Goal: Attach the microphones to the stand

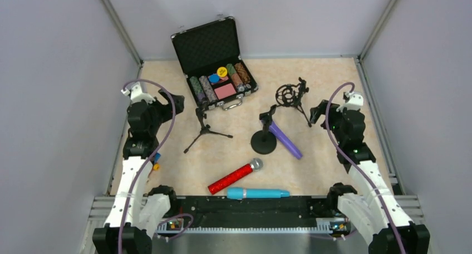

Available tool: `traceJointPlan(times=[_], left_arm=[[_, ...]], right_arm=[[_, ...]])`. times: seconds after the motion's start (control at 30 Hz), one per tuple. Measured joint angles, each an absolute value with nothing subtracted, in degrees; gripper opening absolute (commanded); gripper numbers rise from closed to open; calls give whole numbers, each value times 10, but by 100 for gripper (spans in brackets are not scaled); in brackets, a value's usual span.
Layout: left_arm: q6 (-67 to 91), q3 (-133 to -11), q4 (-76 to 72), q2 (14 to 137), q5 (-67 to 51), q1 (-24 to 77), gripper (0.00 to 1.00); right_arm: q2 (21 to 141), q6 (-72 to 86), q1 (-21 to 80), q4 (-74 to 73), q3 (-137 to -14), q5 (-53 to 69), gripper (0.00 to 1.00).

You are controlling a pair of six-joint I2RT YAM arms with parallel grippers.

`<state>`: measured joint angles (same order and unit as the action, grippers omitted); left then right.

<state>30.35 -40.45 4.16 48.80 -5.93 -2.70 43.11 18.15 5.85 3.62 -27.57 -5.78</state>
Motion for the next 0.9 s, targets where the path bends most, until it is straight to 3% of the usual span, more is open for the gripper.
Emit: traceJointPlan(times=[0.17,0.5,0.9], left_arm=[[332,-432,112,488,-102,-27,99],[309,-531,221,502,-167,-27,99],[366,-636,127,595,-283,-27,99]], right_arm=[[453,179,59,-53,-316,11,99],[355,264,59,-94,-301,-18,99],[510,292,59,-190,-353,37,99]])
